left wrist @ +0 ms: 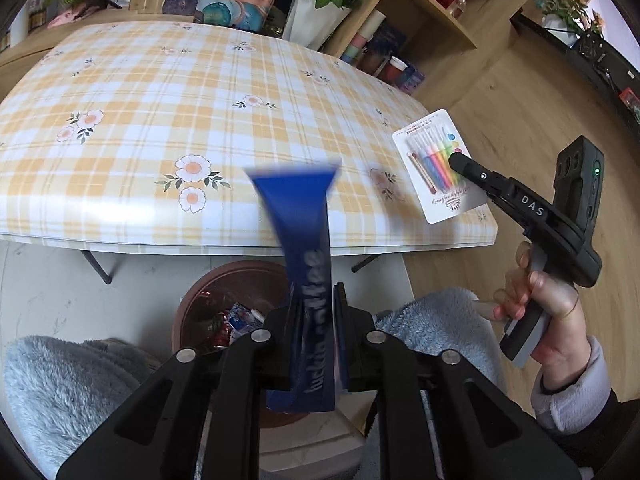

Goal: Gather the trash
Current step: 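Drop the blue box into the bin with the left tool while the right tool holds the card, then lower the card over the bin and open the right tool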

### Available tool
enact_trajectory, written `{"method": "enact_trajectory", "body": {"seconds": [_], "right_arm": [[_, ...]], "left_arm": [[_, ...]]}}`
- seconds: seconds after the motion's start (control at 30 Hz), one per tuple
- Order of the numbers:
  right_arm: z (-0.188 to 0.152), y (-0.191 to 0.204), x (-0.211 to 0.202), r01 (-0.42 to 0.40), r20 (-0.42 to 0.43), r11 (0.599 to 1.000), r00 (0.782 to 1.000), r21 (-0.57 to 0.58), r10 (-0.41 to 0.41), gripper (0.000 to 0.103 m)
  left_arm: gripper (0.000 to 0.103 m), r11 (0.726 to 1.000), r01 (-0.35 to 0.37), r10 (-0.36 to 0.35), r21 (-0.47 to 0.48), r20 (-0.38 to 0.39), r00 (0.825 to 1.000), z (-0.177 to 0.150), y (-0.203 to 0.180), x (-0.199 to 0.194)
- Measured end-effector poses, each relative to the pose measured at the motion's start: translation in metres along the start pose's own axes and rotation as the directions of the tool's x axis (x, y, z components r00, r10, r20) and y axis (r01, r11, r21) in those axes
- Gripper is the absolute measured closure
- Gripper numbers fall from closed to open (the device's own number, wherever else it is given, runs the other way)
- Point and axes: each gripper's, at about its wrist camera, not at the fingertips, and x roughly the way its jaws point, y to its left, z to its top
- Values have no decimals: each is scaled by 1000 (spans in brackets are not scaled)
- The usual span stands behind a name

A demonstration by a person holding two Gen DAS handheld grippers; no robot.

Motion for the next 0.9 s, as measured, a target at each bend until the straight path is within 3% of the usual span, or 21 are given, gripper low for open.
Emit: {"method": "enact_trajectory", "body": {"seconds": [0.07, 0.2, 0.27, 0.47, 0.63, 0.9], "right_arm": [[-1, 1, -1, -4, -2, 1000, 1000, -2, 4, 89], [-5, 6, -4, -15, -3, 1000, 1000, -9, 15, 89], [-6, 8, -6, -20, -3, 1000, 1000, -14, 20, 89], [-14, 21, -9, -41, -24, 998, 999, -43, 40, 89], [-22, 32, -7, -65, -53, 996, 997, -64, 62, 89], [-37, 47, 3, -99, -126, 991, 988, -92, 87, 89]], "left_arm": [[62, 1000, -20, 20, 14, 15, 1000, 1, -3, -2], [48, 994, -93, 88, 59, 87, 992, 7, -9, -14], [34, 986, -148, 136, 74, 147, 980, 11, -11, -26], [12, 964, -253, 226, 75, 262, 938, 21, -10, -51], [6, 951, -304, 274, 50, 315, 909, 25, -6, -67], [6, 930, -364, 318, 51, 388, 865, 28, -1, -87]]}}
